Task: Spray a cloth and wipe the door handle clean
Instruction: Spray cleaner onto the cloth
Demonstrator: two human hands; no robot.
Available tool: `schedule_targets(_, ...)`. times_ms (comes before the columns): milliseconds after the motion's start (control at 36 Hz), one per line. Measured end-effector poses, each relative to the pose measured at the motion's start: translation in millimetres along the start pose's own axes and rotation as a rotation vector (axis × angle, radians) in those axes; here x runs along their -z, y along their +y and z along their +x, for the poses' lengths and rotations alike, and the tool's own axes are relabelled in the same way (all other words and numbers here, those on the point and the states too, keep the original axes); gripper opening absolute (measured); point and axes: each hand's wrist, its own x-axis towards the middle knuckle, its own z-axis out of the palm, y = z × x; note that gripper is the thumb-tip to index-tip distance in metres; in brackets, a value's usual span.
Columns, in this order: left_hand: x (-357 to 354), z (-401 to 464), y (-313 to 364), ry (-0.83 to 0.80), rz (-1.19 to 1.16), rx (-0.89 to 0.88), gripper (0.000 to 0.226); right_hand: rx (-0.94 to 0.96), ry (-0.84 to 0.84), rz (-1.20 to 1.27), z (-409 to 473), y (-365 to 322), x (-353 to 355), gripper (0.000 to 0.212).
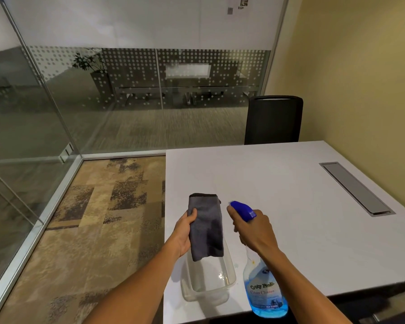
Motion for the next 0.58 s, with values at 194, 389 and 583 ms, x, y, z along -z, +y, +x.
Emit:
schedule_targets(194,-6,-2,1,0.025,0.008,0.004,0.03,0.04,-0.076,-0.037,4,-2,-9,0.055)
schedule_targets(389,-6,0,0,0.029,-0.006,-0.001,0.032,0.036,-0.09,-0.036,5,-1,-15,0.052)
schedule_targets(583,-1,2,6,0.05,-0.091,-0.003,0.033,0.012,-0.1,-0.056,6,12,-18,0.054)
